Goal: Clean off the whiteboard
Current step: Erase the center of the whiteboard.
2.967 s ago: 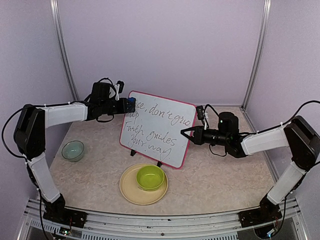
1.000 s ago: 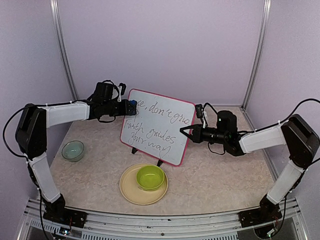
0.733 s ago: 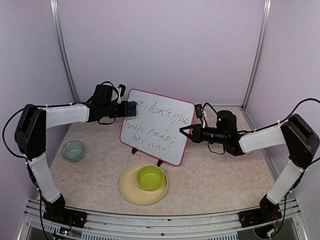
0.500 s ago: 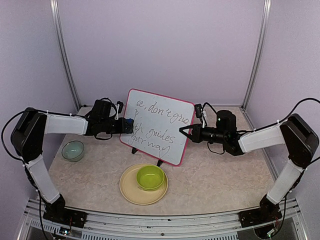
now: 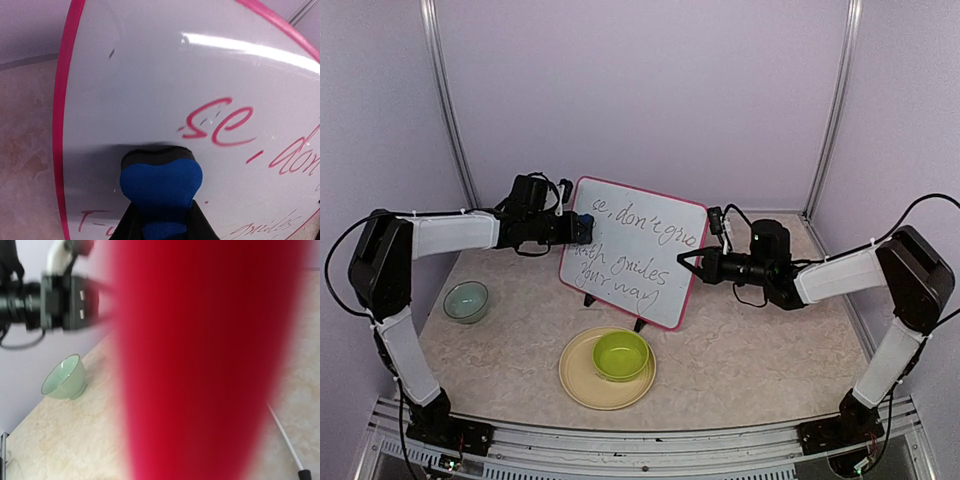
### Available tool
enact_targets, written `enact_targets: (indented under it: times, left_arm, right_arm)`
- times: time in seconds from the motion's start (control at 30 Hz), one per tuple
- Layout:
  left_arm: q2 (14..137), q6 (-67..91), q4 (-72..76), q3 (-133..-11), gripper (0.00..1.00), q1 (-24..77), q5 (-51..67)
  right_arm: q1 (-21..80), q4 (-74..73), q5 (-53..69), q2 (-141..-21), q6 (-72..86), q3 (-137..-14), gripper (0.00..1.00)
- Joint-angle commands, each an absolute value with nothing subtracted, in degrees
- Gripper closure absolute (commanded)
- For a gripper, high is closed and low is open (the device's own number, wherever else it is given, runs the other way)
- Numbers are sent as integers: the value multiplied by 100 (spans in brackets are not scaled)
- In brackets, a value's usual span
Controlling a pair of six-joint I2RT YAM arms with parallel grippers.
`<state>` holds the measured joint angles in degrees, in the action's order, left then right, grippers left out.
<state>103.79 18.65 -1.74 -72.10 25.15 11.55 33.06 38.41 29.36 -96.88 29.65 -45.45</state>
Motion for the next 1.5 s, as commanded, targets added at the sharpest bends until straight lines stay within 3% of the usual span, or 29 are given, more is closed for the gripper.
enact_targets:
  times: [0.0,0.23,0.67,1.17,1.47]
  left_arm:
    - [10688,1669,-255,-7953,100,2558,1191]
    - [10840,1643,-437,-8270,100,2557,1175]
    - [10305,1768,24,-6536,100,2584,1006]
    - [10533,1646,-589,-8308,100,2597,1179]
    - [10415,1723,-372,-7784,100,2750,1123]
  right_arm:
    - [3461,2640,3321,-10017,2189,-4425,100]
    - [3480,2602,3357,-10048,2185,-4456,100]
    - [3532,2552,3383,-10114,2151,-4516,100]
    - [3690,2267,3427,-10186,1767,-4637,100]
    - [3709,2089,3380,-10142,1535,-4448,100]
